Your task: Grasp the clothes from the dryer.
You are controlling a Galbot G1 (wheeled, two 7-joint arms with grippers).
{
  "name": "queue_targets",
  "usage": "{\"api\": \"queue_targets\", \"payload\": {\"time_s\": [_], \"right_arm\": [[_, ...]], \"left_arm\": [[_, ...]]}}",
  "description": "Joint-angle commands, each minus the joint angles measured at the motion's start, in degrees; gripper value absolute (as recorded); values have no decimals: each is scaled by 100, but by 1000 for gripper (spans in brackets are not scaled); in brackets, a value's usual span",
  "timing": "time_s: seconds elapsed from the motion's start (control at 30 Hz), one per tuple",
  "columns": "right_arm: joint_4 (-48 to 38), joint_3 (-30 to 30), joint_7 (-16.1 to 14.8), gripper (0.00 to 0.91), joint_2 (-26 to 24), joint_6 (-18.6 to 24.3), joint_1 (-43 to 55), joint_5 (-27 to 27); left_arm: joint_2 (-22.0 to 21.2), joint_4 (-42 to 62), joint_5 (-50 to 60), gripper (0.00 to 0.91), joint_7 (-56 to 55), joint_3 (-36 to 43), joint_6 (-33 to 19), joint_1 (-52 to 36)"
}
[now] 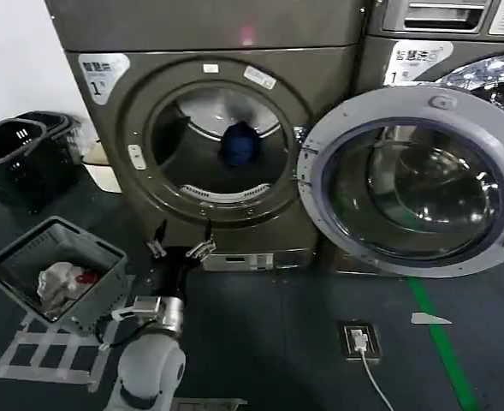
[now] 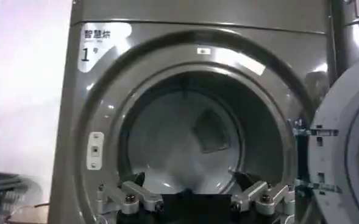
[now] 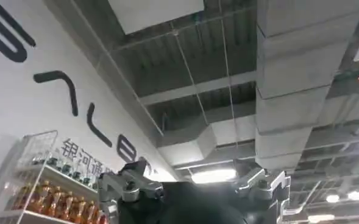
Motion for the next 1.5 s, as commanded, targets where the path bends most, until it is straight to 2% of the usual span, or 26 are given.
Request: {"api": "queue_targets", "payload": {"time_s": [0.03,0.17,0.63,1.5], "right_arm": [[7,-10,-33,907,1,168,11,66],[-29,-67,-141,907,44,472,-1,55],[3,15,-105,907,68,639,-154,214],[-18,112,-105,907,67,626,-177,227]], "left_arm": [[3,-5,2,907,6,1,1,16],[8,-25,6,907,23,-6,-9,17],[39,-31,-25,907,61,-83,-50,-33],[13,-3,-94,907,88,-101,-16,-157]]}}
